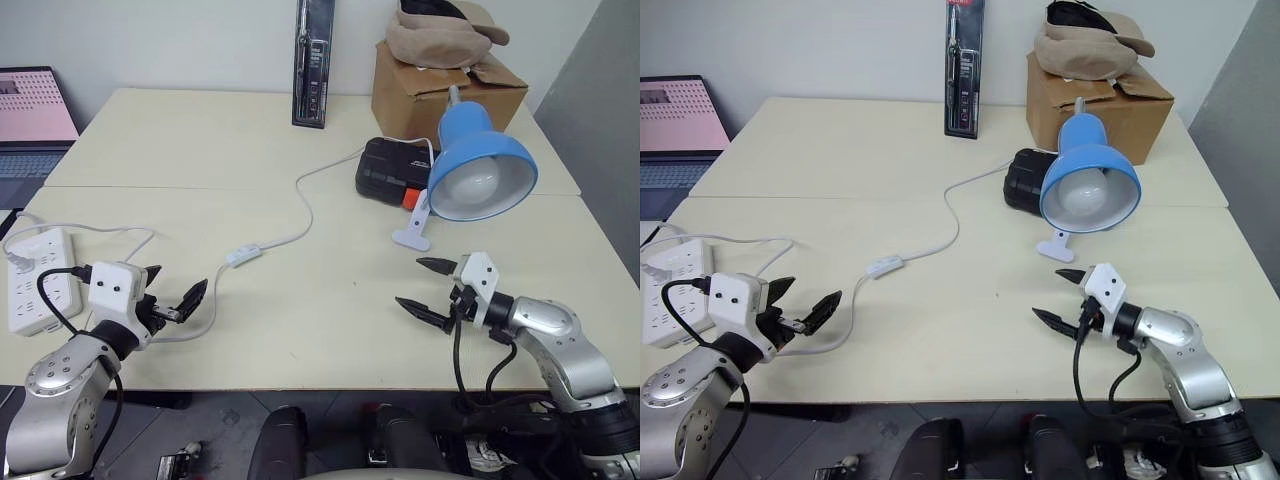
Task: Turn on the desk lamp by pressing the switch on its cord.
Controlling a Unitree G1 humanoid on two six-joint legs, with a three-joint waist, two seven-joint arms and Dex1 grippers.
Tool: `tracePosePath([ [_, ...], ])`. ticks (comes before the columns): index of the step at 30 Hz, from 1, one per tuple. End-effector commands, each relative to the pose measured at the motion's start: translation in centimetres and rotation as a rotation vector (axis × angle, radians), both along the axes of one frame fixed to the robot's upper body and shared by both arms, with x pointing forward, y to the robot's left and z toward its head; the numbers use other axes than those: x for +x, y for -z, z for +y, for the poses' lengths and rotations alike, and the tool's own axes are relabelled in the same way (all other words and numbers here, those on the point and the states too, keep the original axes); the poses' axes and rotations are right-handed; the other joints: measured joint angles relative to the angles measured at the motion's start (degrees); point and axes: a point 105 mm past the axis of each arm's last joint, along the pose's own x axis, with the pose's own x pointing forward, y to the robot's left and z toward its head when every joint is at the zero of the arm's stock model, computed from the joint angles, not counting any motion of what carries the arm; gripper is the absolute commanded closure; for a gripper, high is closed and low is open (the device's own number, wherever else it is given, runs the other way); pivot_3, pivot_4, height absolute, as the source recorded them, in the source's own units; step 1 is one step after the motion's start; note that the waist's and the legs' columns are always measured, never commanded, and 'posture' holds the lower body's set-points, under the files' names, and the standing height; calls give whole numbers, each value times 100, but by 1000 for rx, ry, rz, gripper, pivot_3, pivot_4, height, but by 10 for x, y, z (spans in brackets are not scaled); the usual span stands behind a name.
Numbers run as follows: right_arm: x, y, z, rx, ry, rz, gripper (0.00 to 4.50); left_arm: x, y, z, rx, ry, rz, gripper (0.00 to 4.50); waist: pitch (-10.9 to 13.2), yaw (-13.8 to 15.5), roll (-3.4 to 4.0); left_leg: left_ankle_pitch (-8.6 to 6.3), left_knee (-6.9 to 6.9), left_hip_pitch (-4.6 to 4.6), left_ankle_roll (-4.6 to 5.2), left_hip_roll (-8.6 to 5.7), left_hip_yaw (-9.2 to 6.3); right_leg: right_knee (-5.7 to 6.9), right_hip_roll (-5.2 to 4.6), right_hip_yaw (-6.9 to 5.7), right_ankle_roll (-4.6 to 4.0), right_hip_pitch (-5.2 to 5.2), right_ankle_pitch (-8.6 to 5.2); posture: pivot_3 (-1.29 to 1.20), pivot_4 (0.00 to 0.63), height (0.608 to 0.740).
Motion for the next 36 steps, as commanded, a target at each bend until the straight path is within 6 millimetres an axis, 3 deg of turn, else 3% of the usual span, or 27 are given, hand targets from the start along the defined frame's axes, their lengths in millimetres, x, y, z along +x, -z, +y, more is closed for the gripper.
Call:
tracePosePath([
  [1, 1, -14, 2, 9, -20, -57, 0, -1, -8, -9, -7, 50, -28, 27, 0, -1, 0, 0, 0, 0, 0, 0, 0, 0, 0, 0, 0, 0, 0, 0, 150, 740],
  [11, 1, -17, 7, 26, -25, -49, 0, 0, -14, -12, 22, 72, -75, 27, 0, 1, 0, 0, 2, 1, 0, 0, -1, 3, 0, -1, 1, 1, 1, 0, 150, 740],
  [21, -9, -26, 18, 87, -58, 38, 0, 5, -18, -10, -106, 156, -52, 27, 0, 1, 0, 0, 5, 1, 0, 0, -2, 7, 0, -2, 1, 1, 1, 0, 150, 740],
  [26, -11, -42, 31, 80, -54, 8, 0, 23, -14, -15, -133, 228, 0, 27, 0, 2, 0, 0, 5, 2, 0, 0, -4, 11, 0, -4, 1, 1, 1, 0, 150, 740],
  [36, -22, -52, 49, 9, -32, 62, 0, 71, -1, -15, -217, 325, 144, 27, 0, 3, -3, 0, 8, -9, 0, -2, -6, 7, 0, -8, 5, 0, 1, 0, 150, 740],
])
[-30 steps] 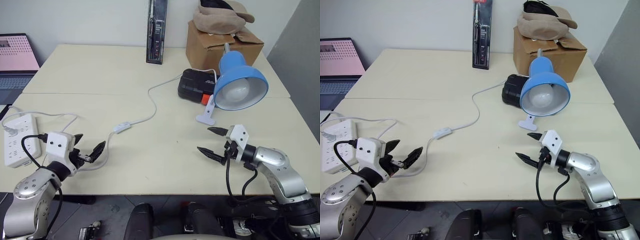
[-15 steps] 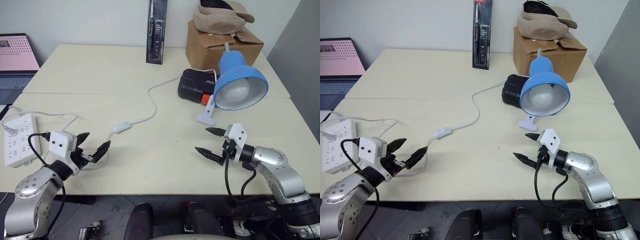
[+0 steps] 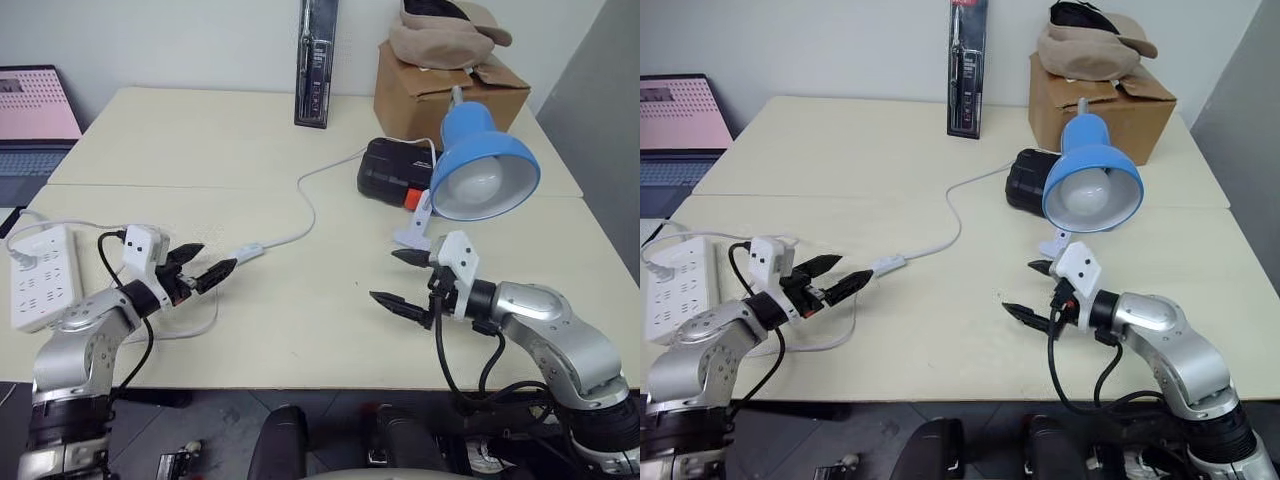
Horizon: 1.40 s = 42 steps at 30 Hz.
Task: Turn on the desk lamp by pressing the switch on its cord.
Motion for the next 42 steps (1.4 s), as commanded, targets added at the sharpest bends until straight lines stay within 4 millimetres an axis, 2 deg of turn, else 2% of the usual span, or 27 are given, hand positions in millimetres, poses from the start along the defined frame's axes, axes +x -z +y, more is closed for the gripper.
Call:
tracePosePath([
  [1, -6, -13, 6, -14, 10, -42, 0, 17, 0, 4, -20, 46, 60, 27, 0, 3, -1, 0, 0, -1, 0, 0, 0, 1, 0, -1, 1, -1, -1, 0, 150, 740],
  [8, -15, -15, 8, -17, 22, -26, 0, 27, 6, 1, 1, 121, 119, 27, 0, -12, -2, 1, 7, -17, 1, 0, -7, 4, 3, -11, 2, -10, -1, 0, 150, 740],
  [13, -20, -16, 10, -16, 20, -16, 0, 24, 13, -4, 64, 209, 178, 27, 0, -10, -2, 1, 11, -17, 1, 1, -12, 8, 3, -16, 2, -10, -1, 0, 150, 740],
  [17, -20, -17, 11, -13, 20, -12, 0, 24, 15, -4, 98, 235, 186, 681, 0, -10, -2, 1, 15, -17, 1, 0, -12, 8, 1, -15, 2, -8, -1, 0, 150, 740],
  [18, -20, -17, 11, -13, 20, -12, 0, 24, 15, -4, 101, 237, 188, 1029, 0, -10, -2, 1, 16, -18, 1, 0, -12, 8, 1, -15, 2, -8, -1, 0, 150, 740],
  [25, -18, -17, 11, -9, 26, -13, 0, 20, 21, -5, 138, 281, 213, 2606, -1, -10, -2, 1, 16, -18, 1, 0, -12, 8, 1, -15, 2, -8, -1, 0, 150, 740],
  [29, -18, -16, 12, -4, 25, -12, 0, 18, 20, -6, 158, 299, 202, 3287, -1, -10, -3, 1, 18, -18, 1, -1, -12, 9, 1, -14, 3, -8, -1, 0, 150, 740],
  [31, -18, -15, 12, -2, 27, -9, 0, 17, 17, -8, 167, 313, 175, 3469, -1, -11, -3, 1, 18, -18, 1, 0, -12, 9, 1, -15, 3, -8, -1, 0, 150, 740],
  [37, -17, -12, 10, 22, 45, 25, 0, 4, 5, -22, 251, 433, 109, 3469, -1, -13, -3, 1, 18, -22, 1, 1, -12, 8, 1, -15, 2, -10, -1, 0, 150, 740],
  [42, -14, -8, 3, 67, 104, 90, 0, 4, -25, -46, 403, 503, -65, 3469, -1, 6, -3, 1, 21, -28, 1, 3, -16, 11, 2, -17, 3, -13, 0, 0, 150, 740],
])
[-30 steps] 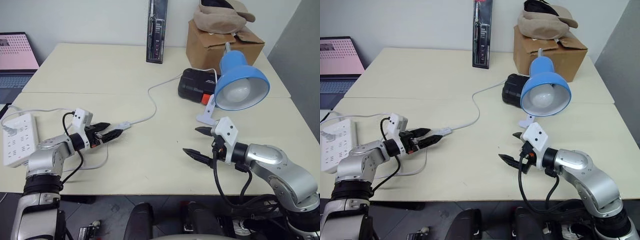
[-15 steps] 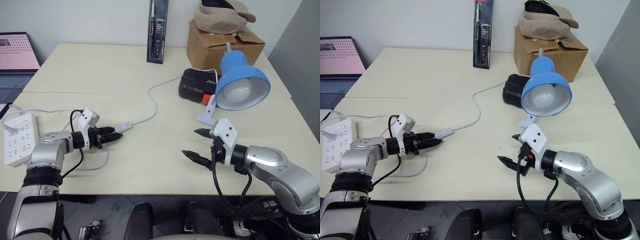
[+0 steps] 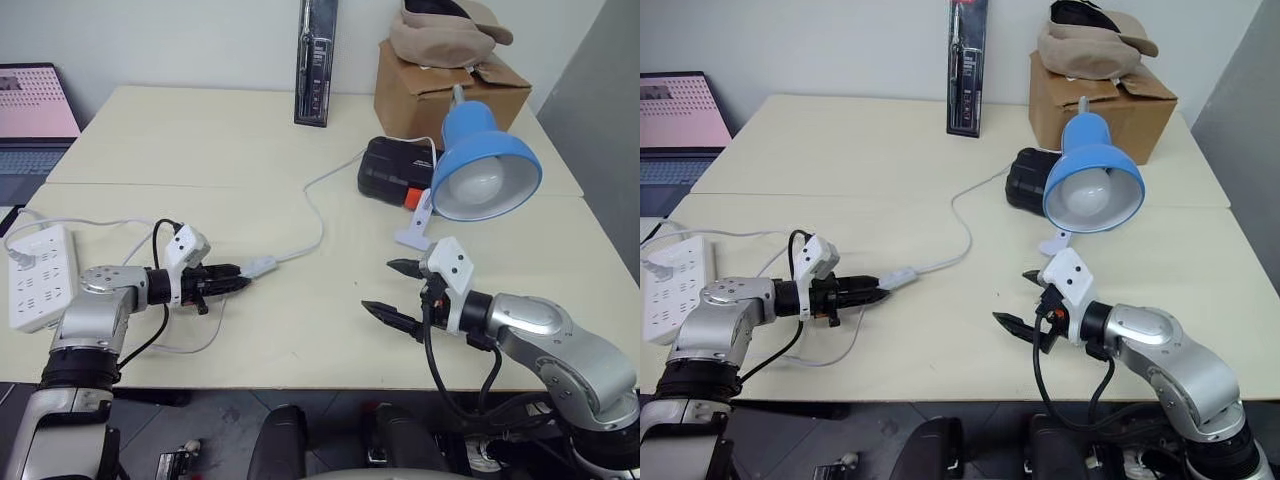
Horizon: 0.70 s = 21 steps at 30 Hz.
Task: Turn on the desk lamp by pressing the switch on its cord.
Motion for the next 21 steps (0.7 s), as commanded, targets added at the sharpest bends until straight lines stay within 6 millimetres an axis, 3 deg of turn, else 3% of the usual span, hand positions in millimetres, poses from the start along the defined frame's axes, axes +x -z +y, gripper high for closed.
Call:
tracePosePath([
  [1, 1, -4, -6, 48, 38, 22, 0, 4, -37, -18, 119, 92, -205, 3469, 0, 7, 0, 0, 2, 0, 0, 0, 0, 0, 0, -1, 1, 1, 0, 0, 150, 740],
  [5, -8, 5, 2, 188, 40, 160, 0, 4, -57, -55, 153, 193, -326, 3469, -1, 7, -1, 0, 4, 0, 1, -3, 1, 0, -1, 2, 5, 3, 3, 0, 150, 740],
  [8, -10, 6, 14, 321, 38, 253, 0, 2, -61, -76, 146, 237, -342, 3469, -2, -4, -2, 1, 3, 0, 1, -3, 1, 1, 1, 4, 5, 5, 3, 0, 150, 740],
  [12, -6, 6, 33, 483, 49, 402, 0, 3, -62, -88, 142, 242, -328, 3469, -2, -58, -2, 1, 3, 5, 1, -1, 3, 4, 8, 13, 8, 4, 5, 0, 150, 740],
  [17, 18, 2, 60, 700, 124, 563, 0, -2, -53, -102, 157, 288, -278, 3469, -1, -60, 0, 2, 3, 12, 1, 6, 1, 13, 14, 13, 7, 4, 6, 0, 150, 740],
  [21, 30, 2, 68, 793, 164, 656, 0, -1, -51, -107, 153, 277, -268, 3469, -1, -51, 0, 2, 3, 5, 1, -2, 6, 3, 6, 17, 10, 6, 8, 0, 150, 740],
])
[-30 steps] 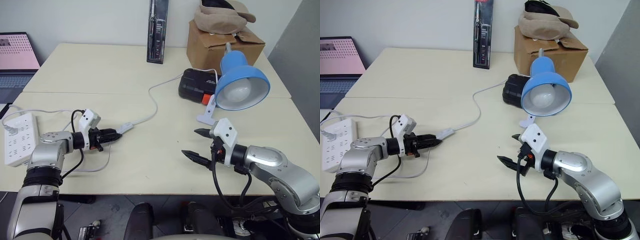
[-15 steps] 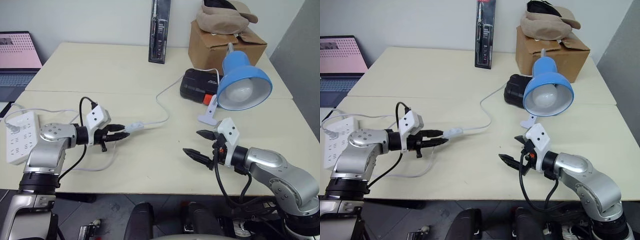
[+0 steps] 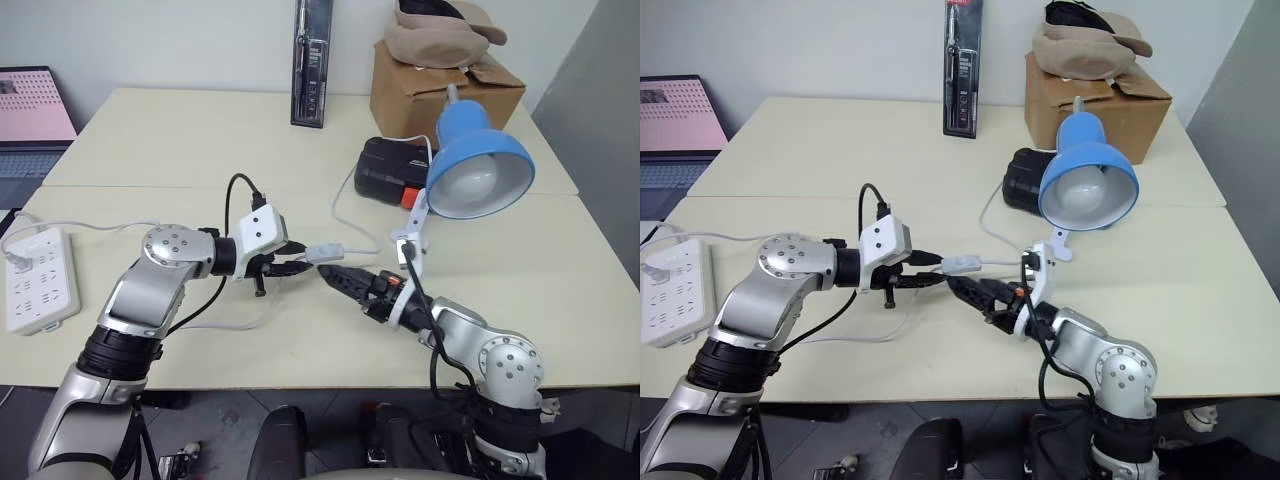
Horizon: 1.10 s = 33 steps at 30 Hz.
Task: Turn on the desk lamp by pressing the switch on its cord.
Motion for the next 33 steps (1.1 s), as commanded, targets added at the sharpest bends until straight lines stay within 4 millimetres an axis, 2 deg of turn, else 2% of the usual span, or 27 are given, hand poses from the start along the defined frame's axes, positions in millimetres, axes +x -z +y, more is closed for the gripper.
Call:
tracePosePath([
  [1, 10, -9, 10, 138, 37, 72, 0, 0, -10, -8, 5, 10, -43, 3469, 0, 6, 0, 0, 0, -2, 0, -3, 0, -2, -2, 1, 1, 0, 0, 0, 150, 740],
  [9, 26, -7, 21, 236, 87, 184, 0, 4, -4, -5, 4, -53, -21, 3469, 0, -30, 1, 0, -2, -3, 1, 3, -2, 5, 5, 2, 1, -7, 1, 0, 150, 740],
  [19, 28, -3, 32, 255, 74, 227, 0, 12, -6, -7, -24, -120, -26, 3469, 0, -64, 1, 0, -1, -5, 1, 1, -2, 3, 2, 4, 3, -7, 2, 0, 150, 740],
  [33, 30, 0, 36, 263, 68, 250, 0, 10, -7, -14, -38, -114, -18, 3469, 0, -93, 1, 0, -1, -5, 1, 1, -1, 3, 1, 4, 3, -7, 2, 0, 150, 740],
])
